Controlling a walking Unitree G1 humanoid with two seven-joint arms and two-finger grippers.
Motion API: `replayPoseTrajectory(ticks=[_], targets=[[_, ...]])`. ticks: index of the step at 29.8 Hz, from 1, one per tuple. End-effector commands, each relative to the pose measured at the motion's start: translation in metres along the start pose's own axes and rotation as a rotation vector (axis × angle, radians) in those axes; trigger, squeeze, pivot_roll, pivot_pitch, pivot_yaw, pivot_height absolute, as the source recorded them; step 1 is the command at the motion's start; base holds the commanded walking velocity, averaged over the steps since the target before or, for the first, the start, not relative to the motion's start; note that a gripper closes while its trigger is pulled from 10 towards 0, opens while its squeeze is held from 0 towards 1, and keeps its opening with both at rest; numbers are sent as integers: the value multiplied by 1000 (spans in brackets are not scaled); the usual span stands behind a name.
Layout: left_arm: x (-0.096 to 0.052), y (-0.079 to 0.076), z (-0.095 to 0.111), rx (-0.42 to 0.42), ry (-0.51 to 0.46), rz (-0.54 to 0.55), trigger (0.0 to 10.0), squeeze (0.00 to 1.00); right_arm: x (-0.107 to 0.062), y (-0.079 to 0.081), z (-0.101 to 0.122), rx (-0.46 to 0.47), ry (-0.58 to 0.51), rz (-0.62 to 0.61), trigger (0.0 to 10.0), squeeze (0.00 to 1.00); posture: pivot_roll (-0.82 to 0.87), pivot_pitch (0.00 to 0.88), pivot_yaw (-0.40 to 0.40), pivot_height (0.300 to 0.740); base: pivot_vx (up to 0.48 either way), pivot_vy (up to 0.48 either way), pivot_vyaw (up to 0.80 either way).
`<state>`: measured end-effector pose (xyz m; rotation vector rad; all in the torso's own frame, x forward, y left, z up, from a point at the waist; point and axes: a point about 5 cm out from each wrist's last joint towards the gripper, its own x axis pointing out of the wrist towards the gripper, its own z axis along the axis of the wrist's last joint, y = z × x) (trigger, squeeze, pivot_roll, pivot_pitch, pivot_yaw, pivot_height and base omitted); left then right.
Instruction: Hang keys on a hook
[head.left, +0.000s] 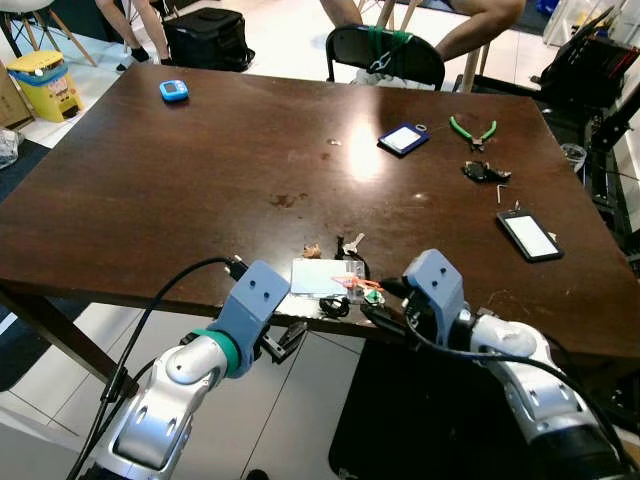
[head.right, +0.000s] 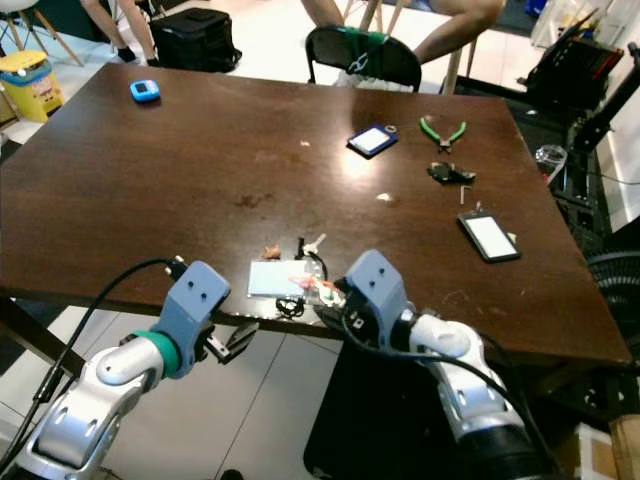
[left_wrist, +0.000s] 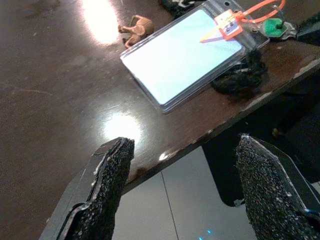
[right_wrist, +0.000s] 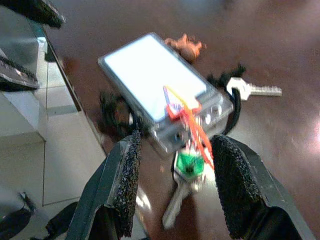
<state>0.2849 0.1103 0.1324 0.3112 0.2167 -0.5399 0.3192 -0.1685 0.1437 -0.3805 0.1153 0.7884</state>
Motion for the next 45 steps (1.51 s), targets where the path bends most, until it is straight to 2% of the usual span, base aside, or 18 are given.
replayPoseTrajectory(ticks=[1, 5, 11, 16, 20, 24, 30, 31, 32, 33, 38, 42, 43, 44, 45], targets=[[-2, 0, -5, 5, 17, 9, 10000, 0, 3, 4, -4, 8, 21, 16, 10000, 0, -76, 81, 69, 740, 0, 0, 0], [-3, 2, -5, 5, 19, 19, 10000, 0, 7, 7, -2, 13, 14, 28, 10000, 0, -72, 80, 67, 740, 0, 0, 0], [-3, 1, -6, 6, 22, 17, 10000, 0, 11, 2, -3, 19, 16, 0, 10000, 0, -77, 81, 72, 740, 0, 0, 0], [-1, 0, -3, 13, 17, 12, 10000, 0, 20, 0, -6, 31, 25, -10, 10000, 0, -77, 81, 72, 740, 0, 0, 0], [-2, 2, -4, 15, 18, 17, 10000, 0, 16, -4, -9, 17, 46, -24, 10000, 0, -66, 82, 70, 740, 0, 0, 0], [-3, 0, -6, 16, 26, 11, 10000, 0, 6, -19, -16, 0, 87, -82, 10000, 0, -77, 85, 79, 740, 0, 0, 0], [-2, -1, -5, 17, 25, 5, 10000, 0, 6, -22, -19, -1, 93, -92, 10000, 0, -75, 84, 80, 740, 0, 0, 0], [-2, 0, -5, 17, 24, 7, 10000, 0, 7, -21, -20, -1, 93, -90, 7725, 0, -72, 85, 79, 740, 0, 0, 0], [-2, 0, -5, 17, 24, 7, 10000, 0, 7, -21, -20, -1, 93, -90, 7725, 0, -72, 85, 79, 740, 0, 0, 0], [-2, 1, -5, 18, 26, 10, 10000, 0, 8, -21, -20, -1, 92, -89, 4549, 0, -69, 85, 78, 740, 0, 0, 0], [-4, 1, -7, 18, 29, 12, 10000, 0, 10, -20, -20, -2, 86, -90, 4627, 0, -69, 85, 78, 740, 0, 0, 0], [-3, 1, -6, 17, 30, 12, 10000, 0, 11, -21, -18, -6, 76, -96, 5216, 0, -68, 85, 78, 740, 0, 0, 0], [-3, 1, -6, 17, 29, 12, 10000, 0, 12, -21, -18, -6, 71, -99, 6235, 0, -68, 85, 78, 740, 0, 0, 0], [-3, 1, -6, 18, 29, 12, 10000, 0, 12, -21, -17, -6, 67, -101, 6235, 0, -68, 85, 78, 740, 0, 0, 0], [-3, 1, -6, 18, 29, 12, 10000, 0, 13, -21, -17, -7, 65, -101, 6667, 0, -70, 84, 80, 740, 0, 0, 0]])
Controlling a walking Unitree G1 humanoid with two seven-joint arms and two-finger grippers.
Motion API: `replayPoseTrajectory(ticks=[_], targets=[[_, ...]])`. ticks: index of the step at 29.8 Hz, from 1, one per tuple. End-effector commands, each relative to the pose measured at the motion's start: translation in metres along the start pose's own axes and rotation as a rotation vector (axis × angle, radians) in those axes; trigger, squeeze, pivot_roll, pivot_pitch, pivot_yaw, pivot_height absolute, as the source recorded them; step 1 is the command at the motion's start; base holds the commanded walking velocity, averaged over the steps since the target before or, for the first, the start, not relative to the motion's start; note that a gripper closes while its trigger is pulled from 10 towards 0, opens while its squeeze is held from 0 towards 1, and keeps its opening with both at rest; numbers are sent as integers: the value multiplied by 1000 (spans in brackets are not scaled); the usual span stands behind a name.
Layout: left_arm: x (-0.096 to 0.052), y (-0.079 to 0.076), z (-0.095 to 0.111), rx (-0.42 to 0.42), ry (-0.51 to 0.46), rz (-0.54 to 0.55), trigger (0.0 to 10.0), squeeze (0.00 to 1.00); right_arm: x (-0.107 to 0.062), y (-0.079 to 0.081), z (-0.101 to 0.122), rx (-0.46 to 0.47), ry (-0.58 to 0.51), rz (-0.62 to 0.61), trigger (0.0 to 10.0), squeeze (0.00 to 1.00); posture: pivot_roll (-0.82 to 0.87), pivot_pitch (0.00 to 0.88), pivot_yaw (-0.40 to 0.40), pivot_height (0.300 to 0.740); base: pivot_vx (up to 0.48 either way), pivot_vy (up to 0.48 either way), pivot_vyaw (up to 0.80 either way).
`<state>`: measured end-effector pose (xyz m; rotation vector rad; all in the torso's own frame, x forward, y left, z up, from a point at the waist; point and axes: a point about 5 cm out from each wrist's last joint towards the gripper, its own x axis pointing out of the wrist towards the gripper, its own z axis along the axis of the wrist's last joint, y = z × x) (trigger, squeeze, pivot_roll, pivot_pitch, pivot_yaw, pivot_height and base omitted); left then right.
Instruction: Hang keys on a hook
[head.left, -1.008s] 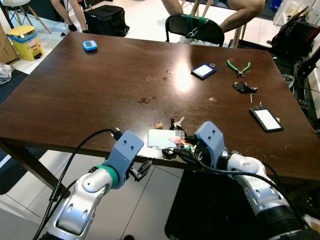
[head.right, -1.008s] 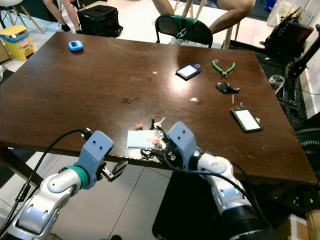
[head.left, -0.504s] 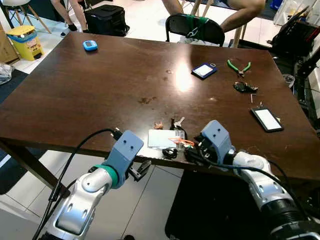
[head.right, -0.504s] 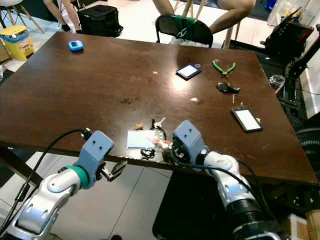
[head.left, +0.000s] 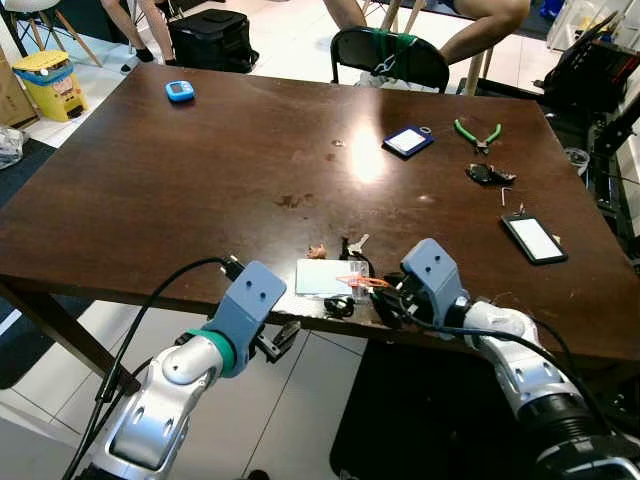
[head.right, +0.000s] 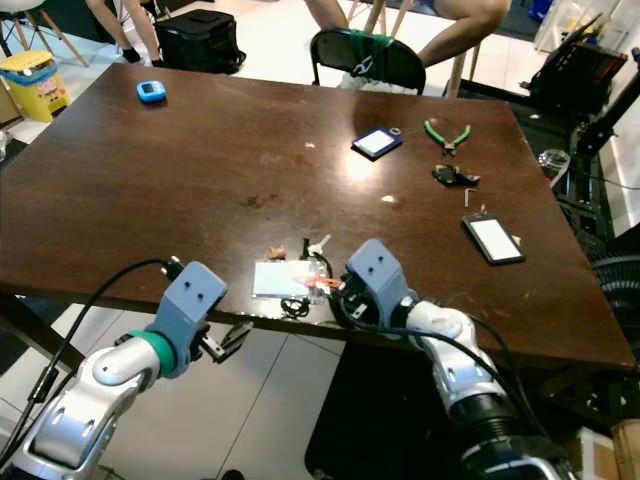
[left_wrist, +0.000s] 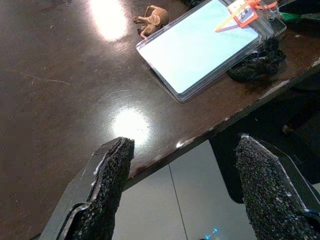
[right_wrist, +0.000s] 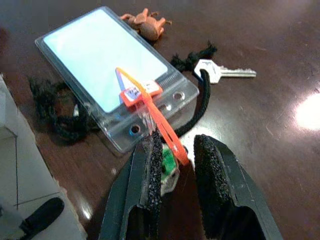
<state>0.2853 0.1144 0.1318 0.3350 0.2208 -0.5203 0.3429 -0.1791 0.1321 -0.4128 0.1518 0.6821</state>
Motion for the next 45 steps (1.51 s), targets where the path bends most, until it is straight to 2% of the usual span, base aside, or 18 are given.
replayPoseTrajectory(ticks=[1, 5, 7, 11, 12, 14, 15, 22, 25, 27, 28, 30, 31, 33, 36, 40, 42, 45], targets=[[-1, -2, -4, 0, 16, -9, 10000, 0, 1, 0, -1, -1, 0, -5, 6588, 0, -70, 84, 80, 740, 0, 0, 0], [-1, -3, -4, 0, 16, -10, 10000, 0, 3, 1, 0, 0, -8, -1, 5608, 0, -68, 84, 80, 740, 0, 0, 0], [-1, -3, -4, 1, 17, -9, 10000, 0, 3, 3, 1, 3, -14, 1, 3020, 0, -68, 84, 80, 740, 0, 0, 0], [-2, -2, -4, 1, 18, -9, 10000, 0, 4, 3, 1, 3, -16, 1, 3020, 0, -68, 84, 80, 740, 0, 0, 0], [-2, -2, -4, 1, 18, -9, 10000, 0, 4, 3, 1, 4, -19, 2, 1608, 0, -67, 85, 79, 740, 0, 0, 0], [-2, -2, -4, 1, 18, -9, 10000, 0, 4, 3, 1, 4, -19, 2, 1608, 0, -67, 85, 79, 740, 0, 0, 0], [-2, -3, -4, 2, 18, -10, 10000, 0, 4, 3, 1, 4, -22, 4, 0, 0, -67, 85, 79, 740, 0, 0, 0], [-2, -3, -4, 5, 19, -9, 10000, 0, 3, 2, 3, 7, -30, 7, 0, 0, -68, 89, 80, 740, 0, 0, 0], [-2, -2, -3, 8, 14, -1, 10000, 0, 5, -1, 31, 91, -173, -24, 0, 0, -66, 95, 80, 740, 0, 0, 0], [-2, -2, -3, 8, 14, -1, 10000, 0, 5, -1, 31, 91, -173, -24, 0, 0, -66, 95, 80, 740, 0, 0, 0], [-2, 2, 1, 8, -21, 45, 10000, 0, 6, -2, 49, 155, -266, -46, 0, 0, -68, 98, 78, 740, 0, 0, 0], [-2, 2, 1, 8, -21, 45, 10000, 0, 6, -2, 49, 155, -266, -46, 0, 0, -68, 98, 78, 740, 0, 0, 0], [-1, 12, 10, -41, -90, 151, 10000, 0, 5, -3, 68, 224, -367, -81, 10000, 0, -72, 99, 77, 740, 0, 0, 0], [-9, 34, 34, -133, -271, 362, 10000, 0, -3, -1, 107, 391, -610, -199, 10000, 0, -73, 98, 79, 740, 0, 0, 0], [-16, 42, 43, -143, -339, 436, 10000, 0, -11, -1, 123, 458, -716, -288, 10000, 0, -74, 97, 80, 740, 0, 0, 0], [-18, 43, 45, -136, -353, 447, 10000, 0, -15, -3, 130, 462, -749, -337, 10000, 0, -73, 97, 80, 740, 0, 0, 0], [-26, 49, 53, -134, -391, 503, 10000, 0, -27, -2, 150, 384, -824, -421, 10000, 0, -90, 92, 84, 740, 0, 0, 0], [-29, 51, 58, -134, -408, 536, 10000, 0, -26, 4, 142, 325, -782, -428, 10000, 0, -84, 92, 79, 740, 0, 0, 0]])
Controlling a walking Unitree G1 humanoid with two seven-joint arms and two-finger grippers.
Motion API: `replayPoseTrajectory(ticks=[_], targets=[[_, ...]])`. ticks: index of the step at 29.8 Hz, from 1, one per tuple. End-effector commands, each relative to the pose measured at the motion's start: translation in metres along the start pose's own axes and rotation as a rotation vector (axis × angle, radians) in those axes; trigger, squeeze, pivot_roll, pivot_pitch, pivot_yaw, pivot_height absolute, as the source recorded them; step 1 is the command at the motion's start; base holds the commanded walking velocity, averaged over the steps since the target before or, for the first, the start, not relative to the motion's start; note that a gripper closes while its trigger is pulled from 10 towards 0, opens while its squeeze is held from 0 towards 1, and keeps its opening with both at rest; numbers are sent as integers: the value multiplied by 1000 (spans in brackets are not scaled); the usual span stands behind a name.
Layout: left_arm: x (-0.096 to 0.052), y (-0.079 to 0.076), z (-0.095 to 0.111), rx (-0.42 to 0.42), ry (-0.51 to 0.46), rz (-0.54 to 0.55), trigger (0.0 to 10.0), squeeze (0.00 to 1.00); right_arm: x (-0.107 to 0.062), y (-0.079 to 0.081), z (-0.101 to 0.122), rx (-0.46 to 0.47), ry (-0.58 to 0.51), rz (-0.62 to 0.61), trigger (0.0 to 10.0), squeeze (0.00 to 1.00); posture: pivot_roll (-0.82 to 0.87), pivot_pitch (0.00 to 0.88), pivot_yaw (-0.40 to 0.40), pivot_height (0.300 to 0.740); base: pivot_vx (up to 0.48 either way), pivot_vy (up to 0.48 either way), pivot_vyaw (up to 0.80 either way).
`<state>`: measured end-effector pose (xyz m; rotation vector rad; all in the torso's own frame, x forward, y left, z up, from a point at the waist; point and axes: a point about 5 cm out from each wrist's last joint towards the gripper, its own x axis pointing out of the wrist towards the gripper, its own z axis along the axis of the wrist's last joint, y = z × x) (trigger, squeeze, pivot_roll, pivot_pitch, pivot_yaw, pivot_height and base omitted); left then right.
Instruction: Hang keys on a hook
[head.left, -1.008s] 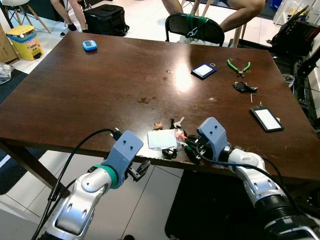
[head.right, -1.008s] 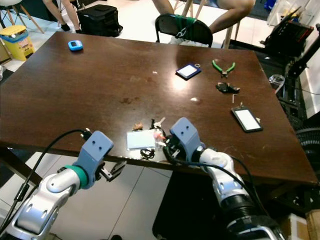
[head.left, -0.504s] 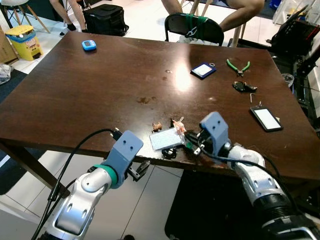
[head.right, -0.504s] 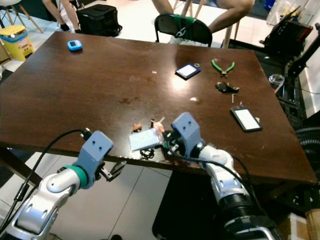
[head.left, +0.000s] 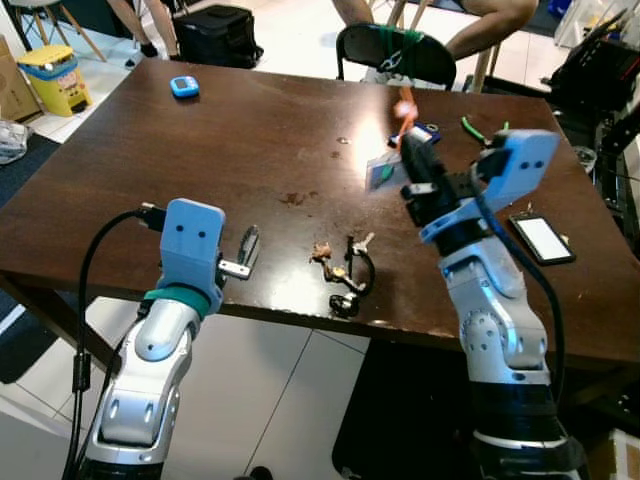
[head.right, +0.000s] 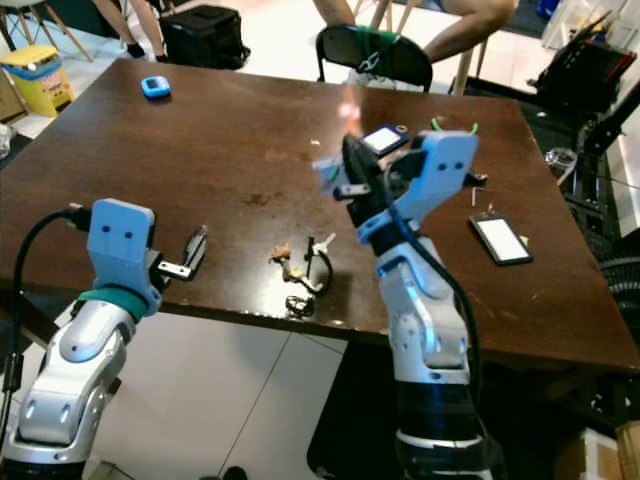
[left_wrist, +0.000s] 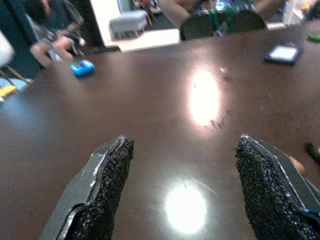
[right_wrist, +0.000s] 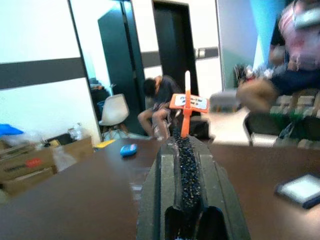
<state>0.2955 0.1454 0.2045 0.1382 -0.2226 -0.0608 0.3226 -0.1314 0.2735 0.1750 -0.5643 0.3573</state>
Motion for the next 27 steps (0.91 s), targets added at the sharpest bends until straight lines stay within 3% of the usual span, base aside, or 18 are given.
replayPoseTrajectory(ticks=[1, 3, 14, 27], targets=[[0, 3, 2, 8, -4, 28, 10000, 0, -12, -1, -16, -39, 67, 6, 10000, 0, -83, 91, 77, 740, 0, 0, 0], [0, 3, 0, -1, -3, 37, 10000, 0, -20, -1, -28, -48, 126, 8, 10000, 0, -83, 88, 73, 740, 0, 0, 0], [-4, 5, -11, -12, 22, 74, 10000, 0, -29, -2, -47, -78, 216, -9, 10000, 0, -89, 63, 55, 740, 0, 0, 0], [-4, 3, -14, -33, 31, 95, 10000, 0, -24, 0, -48, -138, 227, 11, 10000, 0, -93, 49, 42, 740, -367, 0, 0]])
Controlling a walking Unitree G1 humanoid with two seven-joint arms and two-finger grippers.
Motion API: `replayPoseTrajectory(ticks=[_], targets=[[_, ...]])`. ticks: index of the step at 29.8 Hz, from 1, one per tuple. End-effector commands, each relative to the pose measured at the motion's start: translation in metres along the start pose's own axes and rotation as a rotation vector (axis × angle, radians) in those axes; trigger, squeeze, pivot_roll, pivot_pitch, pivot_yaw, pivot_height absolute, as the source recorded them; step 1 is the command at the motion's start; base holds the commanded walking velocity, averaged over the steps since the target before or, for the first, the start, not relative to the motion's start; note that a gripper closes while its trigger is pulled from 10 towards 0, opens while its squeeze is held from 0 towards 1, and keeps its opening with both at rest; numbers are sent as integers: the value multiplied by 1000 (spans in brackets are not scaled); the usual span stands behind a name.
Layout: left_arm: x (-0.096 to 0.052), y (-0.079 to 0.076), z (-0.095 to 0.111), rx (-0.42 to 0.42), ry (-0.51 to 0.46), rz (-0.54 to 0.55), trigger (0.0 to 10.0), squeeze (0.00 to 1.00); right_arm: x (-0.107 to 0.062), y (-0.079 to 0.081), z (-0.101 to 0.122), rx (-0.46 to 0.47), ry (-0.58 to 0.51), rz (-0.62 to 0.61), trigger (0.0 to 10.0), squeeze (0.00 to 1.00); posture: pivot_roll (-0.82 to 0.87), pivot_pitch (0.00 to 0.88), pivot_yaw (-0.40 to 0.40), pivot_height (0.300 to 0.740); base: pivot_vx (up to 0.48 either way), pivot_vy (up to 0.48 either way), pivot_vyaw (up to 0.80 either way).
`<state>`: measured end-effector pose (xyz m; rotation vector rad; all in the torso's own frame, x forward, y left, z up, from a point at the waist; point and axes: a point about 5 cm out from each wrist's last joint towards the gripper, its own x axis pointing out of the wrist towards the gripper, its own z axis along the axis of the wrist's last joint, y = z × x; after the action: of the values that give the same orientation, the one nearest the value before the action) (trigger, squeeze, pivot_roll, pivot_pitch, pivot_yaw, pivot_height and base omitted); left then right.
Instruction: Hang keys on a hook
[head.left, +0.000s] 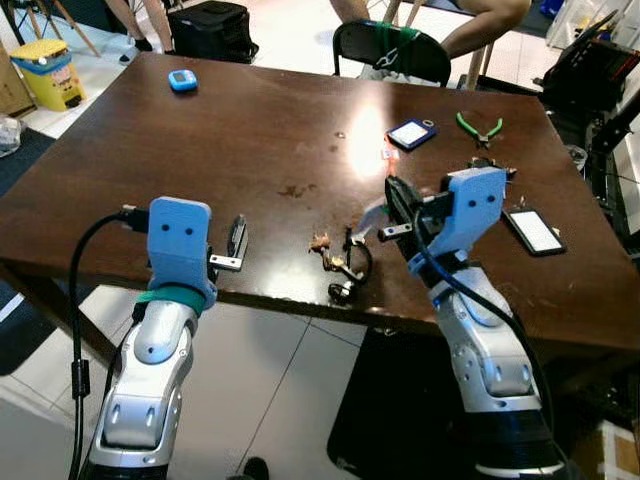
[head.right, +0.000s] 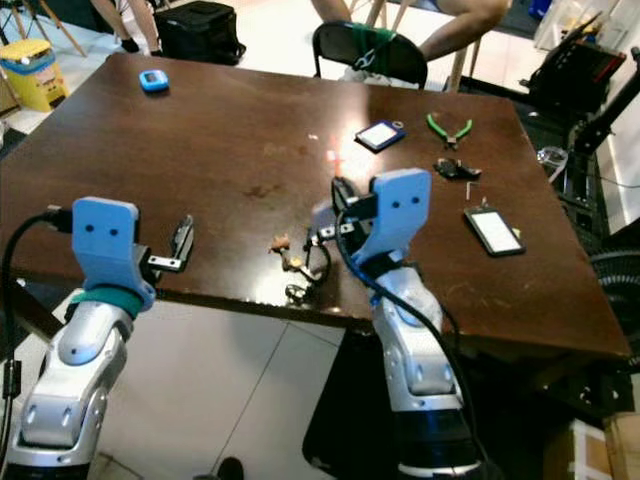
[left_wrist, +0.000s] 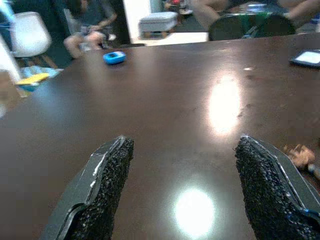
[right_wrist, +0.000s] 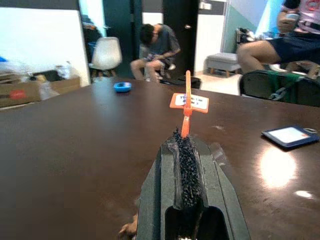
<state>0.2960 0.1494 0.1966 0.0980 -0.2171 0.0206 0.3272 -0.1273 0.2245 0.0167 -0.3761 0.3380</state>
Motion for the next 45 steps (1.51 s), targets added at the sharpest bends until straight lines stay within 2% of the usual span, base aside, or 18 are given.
replayPoseTrajectory(ticks=[1, 29, 45], targets=[[-2, 1, -6, -1, 21, 10, 10000, 0, -1, 2, -4, -15, 15, 7, 10000, 0, -93, 49, 42, 740, -405, 0, 0], [0, 0, -6, 3, 22, 8, 10000, 0, 0, 4, -6, -70, 22, 60, 10000, 0, -91, 54, 45, 740, -380, 0, 0], [1, -6, -8, -9, 63, -7, 10000, 0, 1, 5, -3, -84, 11, 81, 10000, 0, -91, 54, 46, 740, 0, 0, 784]])
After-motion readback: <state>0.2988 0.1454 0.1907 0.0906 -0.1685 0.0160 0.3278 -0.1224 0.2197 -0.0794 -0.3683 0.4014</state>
